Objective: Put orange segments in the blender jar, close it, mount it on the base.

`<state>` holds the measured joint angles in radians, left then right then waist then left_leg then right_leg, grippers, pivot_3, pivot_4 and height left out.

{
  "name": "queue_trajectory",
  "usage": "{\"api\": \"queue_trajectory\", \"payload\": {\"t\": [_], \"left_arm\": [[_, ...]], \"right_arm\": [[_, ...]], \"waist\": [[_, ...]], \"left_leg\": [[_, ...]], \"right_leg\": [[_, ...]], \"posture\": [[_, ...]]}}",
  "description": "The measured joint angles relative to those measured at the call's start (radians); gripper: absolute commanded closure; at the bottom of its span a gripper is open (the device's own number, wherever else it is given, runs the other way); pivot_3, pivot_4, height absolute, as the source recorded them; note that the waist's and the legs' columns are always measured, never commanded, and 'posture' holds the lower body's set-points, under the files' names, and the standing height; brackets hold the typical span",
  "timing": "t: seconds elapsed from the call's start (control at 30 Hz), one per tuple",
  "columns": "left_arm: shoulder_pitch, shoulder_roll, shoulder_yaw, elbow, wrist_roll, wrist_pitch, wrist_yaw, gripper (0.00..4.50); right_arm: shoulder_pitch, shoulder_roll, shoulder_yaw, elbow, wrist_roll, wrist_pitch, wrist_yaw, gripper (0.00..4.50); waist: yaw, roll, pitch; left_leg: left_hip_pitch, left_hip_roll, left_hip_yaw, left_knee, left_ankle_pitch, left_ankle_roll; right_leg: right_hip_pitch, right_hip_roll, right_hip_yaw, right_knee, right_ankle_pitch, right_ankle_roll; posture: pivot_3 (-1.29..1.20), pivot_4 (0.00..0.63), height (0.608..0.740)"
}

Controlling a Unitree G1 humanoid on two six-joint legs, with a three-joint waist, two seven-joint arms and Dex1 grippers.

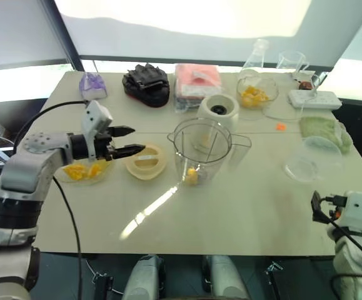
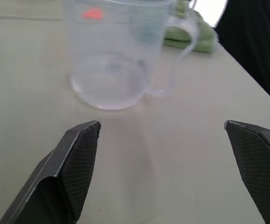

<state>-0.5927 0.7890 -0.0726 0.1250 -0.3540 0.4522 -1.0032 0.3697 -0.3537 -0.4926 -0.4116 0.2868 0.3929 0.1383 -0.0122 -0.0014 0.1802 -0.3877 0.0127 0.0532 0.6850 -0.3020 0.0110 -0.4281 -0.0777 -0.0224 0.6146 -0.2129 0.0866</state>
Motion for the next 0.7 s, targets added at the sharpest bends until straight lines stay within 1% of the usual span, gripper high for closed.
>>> {"api": "queue_trajectory", "payload": {"t": [0.1,0.23,0.3,0.4,0.5,0.63,0.7], "left_arm": [[-0.115,-0.051,-0.099,0.239,0.13,-0.159,-0.046,1.06],[-0.278,-0.131,-0.165,0.533,0.247,-0.338,-0.096,1.06],[-0.367,-0.173,-0.2,0.691,0.31,-0.429,-0.13,1.06],[-0.462,-0.222,-0.229,0.868,0.369,-0.447,-0.157,1.06],[-0.517,-0.252,-0.237,0.987,0.421,-0.472,-0.178,1.06],[-0.541,-0.254,-0.268,1.059,0.494,-0.533,-0.225,1.06],[-0.541,-0.254,-0.279,1.079,0.524,-0.569,-0.242,1.06]], "right_arm": [[0.098,-0.045,-0.057,-0.109,0.086,0.057,0.091,0.07],[0.158,-0.046,-0.134,-0.243,0.171,0.117,0.112,0.07],[0.232,-0.054,-0.152,-0.344,0.255,0.164,0.154,0.07],[0.3,-0.078,-0.158,-0.451,0.379,0.214,0.21,0.07],[0.259,-0.098,-0.149,-0.518,0.5,0.243,0.199,0.07],[0.21,-0.13,-0.095,-0.577,0.671,0.26,0.154,0.07],[0.183,-0.145,-0.071,-0.594,0.722,0.261,0.124,0.07]], "waist": [[0.006,-0.002,0.0],[0.008,-0.005,-0.001],[0.017,-0.005,-0.001],[0.017,-0.006,0.0],[0.013,-0.012,0.001],[0.021,-0.014,0.002],[0.025,-0.015,0.002]], "left_leg": [[0.0,0.0,0.0,0.0,0.001,0.001],[-0.003,0.0,-0.001,0.0,0.001,0.001],[-0.004,-0.001,-0.001,-0.001,0.0,0.002],[-0.004,-0.001,-0.001,-0.001,-0.001,0.003],[-0.004,0.001,-0.001,-0.001,-0.001,0.003],[-0.004,0.001,-0.001,-0.001,-0.001,0.003],[-0.004,0.001,-0.001,0.0,-0.001,0.003]], "right_leg": [[0.001,-0.001,0.0,-0.001,0.0,0.0],[-0.001,-0.001,-0.001,-0.001,0.0,0.0],[-0.002,0.0,-0.002,-0.001,0.0,0.0],[-0.002,0.001,-0.002,-0.002,0.0,0.001],[-0.002,0.0,-0.003,-0.002,0.0,0.0],[-0.002,-0.001,-0.004,-0.002,0.0,0.0],[-0.002,-0.001,-0.004,-0.002,0.0,0.0]], "posture": [[0.0,0.15,0.74],[0.0,0.15,0.74],[0.0,0.15,0.74],[0.0,0.15,0.74],[0.0,0.15,0.74],[0.0,0.15,0.74],[0.0,0.15,0.74]]}}
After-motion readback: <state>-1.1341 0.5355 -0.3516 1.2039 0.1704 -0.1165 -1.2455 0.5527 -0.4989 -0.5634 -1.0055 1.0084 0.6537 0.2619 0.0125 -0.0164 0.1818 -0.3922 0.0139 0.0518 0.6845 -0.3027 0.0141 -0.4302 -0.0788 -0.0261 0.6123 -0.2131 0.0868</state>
